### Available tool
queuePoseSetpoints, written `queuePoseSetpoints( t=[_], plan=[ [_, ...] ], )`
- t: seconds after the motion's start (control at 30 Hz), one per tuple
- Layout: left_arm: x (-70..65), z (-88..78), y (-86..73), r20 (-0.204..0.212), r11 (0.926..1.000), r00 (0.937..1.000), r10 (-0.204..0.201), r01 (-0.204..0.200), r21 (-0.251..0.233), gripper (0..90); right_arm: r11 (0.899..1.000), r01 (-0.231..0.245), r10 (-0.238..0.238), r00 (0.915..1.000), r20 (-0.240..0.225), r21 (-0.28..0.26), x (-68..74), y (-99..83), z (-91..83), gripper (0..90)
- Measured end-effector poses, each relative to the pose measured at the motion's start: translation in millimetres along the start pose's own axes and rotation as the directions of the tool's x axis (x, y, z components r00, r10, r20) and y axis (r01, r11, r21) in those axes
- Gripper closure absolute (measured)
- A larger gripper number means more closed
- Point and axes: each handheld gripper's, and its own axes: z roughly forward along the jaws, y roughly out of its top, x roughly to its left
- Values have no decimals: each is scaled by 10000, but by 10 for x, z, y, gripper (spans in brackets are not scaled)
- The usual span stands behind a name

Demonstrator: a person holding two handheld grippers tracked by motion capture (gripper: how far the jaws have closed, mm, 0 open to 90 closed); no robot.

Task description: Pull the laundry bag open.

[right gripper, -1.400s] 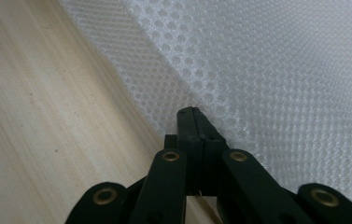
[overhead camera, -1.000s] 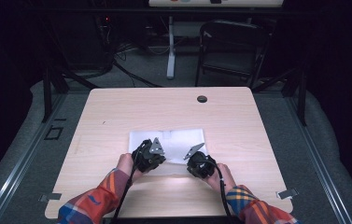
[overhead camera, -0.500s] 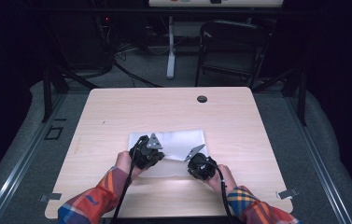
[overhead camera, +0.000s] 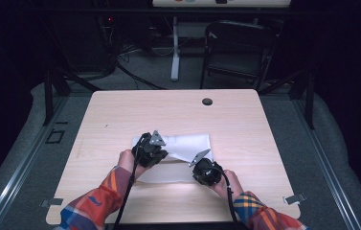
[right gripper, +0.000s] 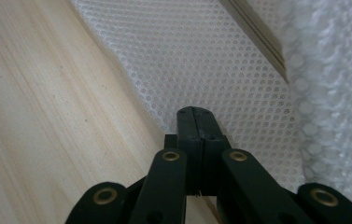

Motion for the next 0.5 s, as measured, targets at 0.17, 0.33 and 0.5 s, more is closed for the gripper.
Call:
queuePoseSetpoints(
  t=[0.17, 0.33, 0.5],
  plan=[
    [41, -5, 55, -96, 9998, 9998, -187, 186, -77, 877, 10000, 50, -50, 10000, -37, 30, 1, -8, -6, 900],
    [74, -5, 108, -125, 9998, 9997, -191, 190, -56, 877, 10000, 25, -24, 10000, -56, 50, 0, -18, -13, 900],
    [120, -11, 168, -168, 9994, 9994, -295, 293, -168, 877, 9999, 29, -28, 9999, -104, 160, -3, -21, -25, 900]
  ],
)
